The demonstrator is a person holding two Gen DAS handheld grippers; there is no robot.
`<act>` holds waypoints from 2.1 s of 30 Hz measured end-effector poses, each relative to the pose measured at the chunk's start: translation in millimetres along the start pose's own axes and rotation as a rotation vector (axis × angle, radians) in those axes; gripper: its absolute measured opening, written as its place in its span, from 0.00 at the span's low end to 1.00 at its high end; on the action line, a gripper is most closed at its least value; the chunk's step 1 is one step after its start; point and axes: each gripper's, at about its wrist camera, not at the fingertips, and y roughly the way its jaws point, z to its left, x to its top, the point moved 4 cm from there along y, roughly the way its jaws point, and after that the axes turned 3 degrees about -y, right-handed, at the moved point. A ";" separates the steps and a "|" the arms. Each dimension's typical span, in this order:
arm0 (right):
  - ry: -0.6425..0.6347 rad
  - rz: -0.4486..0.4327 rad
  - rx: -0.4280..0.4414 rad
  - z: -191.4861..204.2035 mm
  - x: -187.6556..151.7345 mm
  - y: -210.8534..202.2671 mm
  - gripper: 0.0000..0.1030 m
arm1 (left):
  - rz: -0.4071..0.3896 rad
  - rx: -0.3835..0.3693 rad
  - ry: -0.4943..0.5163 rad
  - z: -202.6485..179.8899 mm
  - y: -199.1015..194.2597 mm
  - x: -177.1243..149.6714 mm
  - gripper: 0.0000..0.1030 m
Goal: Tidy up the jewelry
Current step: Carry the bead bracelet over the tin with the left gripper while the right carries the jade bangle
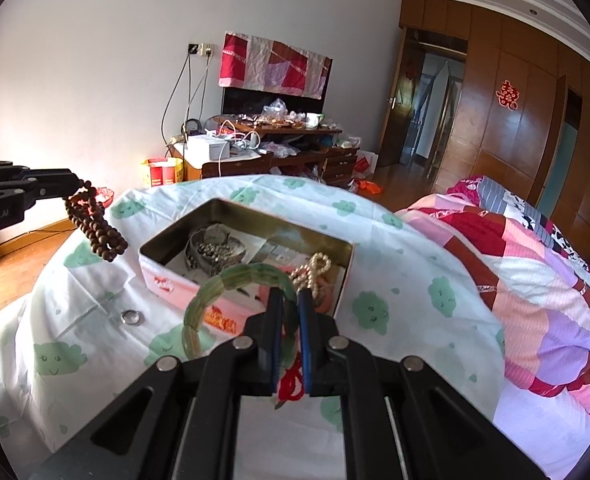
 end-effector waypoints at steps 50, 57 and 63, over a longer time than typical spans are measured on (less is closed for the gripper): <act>-0.014 0.074 -0.052 -34.4 39.1 77.4 0.09 | 0.062 -0.021 0.159 -68.6 101.0 56.4 0.07; -0.027 0.093 -0.045 -30.3 34.6 85.8 0.09 | 0.081 -0.023 0.169 -71.3 108.5 51.4 0.07; -0.032 0.106 -0.040 -28.3 30.8 90.6 0.09 | 0.102 -0.023 0.174 -73.4 115.3 45.6 0.07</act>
